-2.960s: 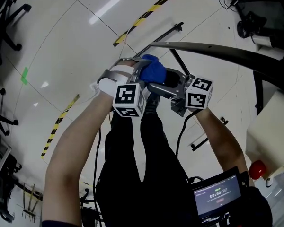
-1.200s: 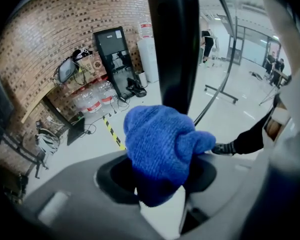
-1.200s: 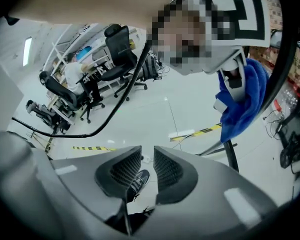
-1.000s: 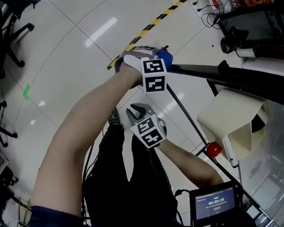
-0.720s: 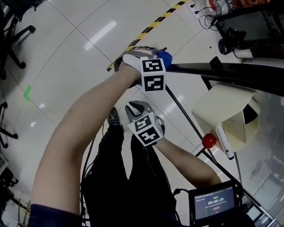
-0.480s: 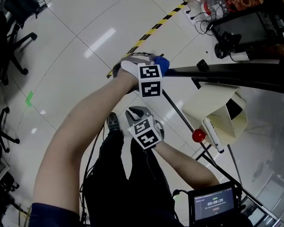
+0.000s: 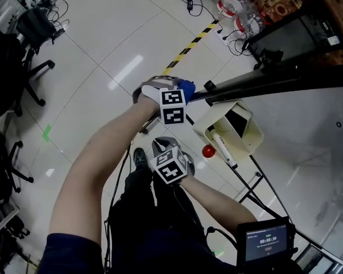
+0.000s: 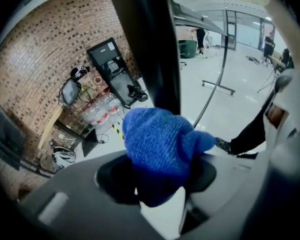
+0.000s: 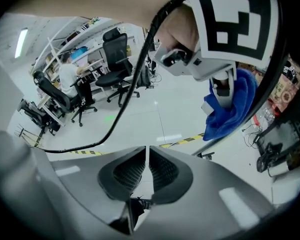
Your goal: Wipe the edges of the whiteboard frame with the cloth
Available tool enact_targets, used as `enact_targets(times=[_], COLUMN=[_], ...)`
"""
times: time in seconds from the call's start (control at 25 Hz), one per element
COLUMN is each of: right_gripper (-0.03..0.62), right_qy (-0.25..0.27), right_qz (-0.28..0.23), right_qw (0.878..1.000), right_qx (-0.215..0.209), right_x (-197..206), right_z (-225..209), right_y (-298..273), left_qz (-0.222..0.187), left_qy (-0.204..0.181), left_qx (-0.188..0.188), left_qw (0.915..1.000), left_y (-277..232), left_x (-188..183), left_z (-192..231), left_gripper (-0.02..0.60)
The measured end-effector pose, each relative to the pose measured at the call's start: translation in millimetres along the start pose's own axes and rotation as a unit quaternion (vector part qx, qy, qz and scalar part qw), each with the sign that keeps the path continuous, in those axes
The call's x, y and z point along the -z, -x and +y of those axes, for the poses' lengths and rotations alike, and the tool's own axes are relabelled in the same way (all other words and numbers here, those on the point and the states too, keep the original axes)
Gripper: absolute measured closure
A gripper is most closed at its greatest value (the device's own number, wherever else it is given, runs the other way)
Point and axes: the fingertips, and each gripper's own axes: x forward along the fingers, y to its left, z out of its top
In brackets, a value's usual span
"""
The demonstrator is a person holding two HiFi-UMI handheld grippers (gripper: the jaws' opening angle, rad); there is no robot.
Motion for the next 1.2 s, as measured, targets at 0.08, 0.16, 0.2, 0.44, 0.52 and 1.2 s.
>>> enact_targets(times=[0.08,0.16,0.2,0.44,0.52,1.2], right_gripper=[0.568,0.568,0.568,0.569,0.569,0.569], right_qy=[0.005,0.008,0.008,-0.027,-0.034,-0.046], right_qz=[-0.001,0.002,0.003,-0.006,-0.012,-0.028], right_qw=[1.0,1.0,1.0,0.998,0.997,0.994], right_qx=[0.0,0.008,0.015,0.057,0.065,0.1], right_x=[-6.4,-13.1,-16.3,-42.6,-53.8,-86.5], right_z=[5.0,6.5,5.1,-13.2,-15.3,-9.4], right_y=[6.9,14.3,19.0,49.0,56.2,98.2], left_qz=[0.008,0.002,-0.006,-0.032,-0.046,-0.103], left_qy=[-0.012,-0.013,-0.01,-0.005,0.005,0.001], left_qx=[-0.01,-0.016,-0.017,0.004,0.007,0.006], left_qw=[0.9999,0.9998,0.9998,0.9995,0.9989,0.9947], left_y=[3.7,11.6,16.7,42.0,49.6,99.5], left_x=[0.3,-3.2,-6.4,-18.1,-24.2,-48.3], left_z=[7.1,16.5,21.0,24.8,26.7,39.3], left_gripper=[0.39,0.39,0.39,0.39,0.39,0.39])
